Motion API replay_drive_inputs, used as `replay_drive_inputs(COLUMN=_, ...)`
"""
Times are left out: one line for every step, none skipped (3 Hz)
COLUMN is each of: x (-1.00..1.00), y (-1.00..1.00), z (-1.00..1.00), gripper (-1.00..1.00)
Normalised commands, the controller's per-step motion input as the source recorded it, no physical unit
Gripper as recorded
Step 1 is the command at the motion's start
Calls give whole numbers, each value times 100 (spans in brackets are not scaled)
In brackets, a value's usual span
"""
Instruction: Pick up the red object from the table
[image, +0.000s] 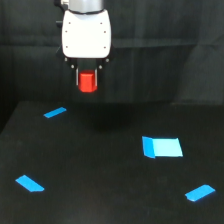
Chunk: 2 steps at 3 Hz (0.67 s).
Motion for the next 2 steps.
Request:
replay_drive_inputs(x=-10, y=-1, z=4, gripper=-100)
replay_drive_inputs(x=4, y=0, z=6, gripper=-100)
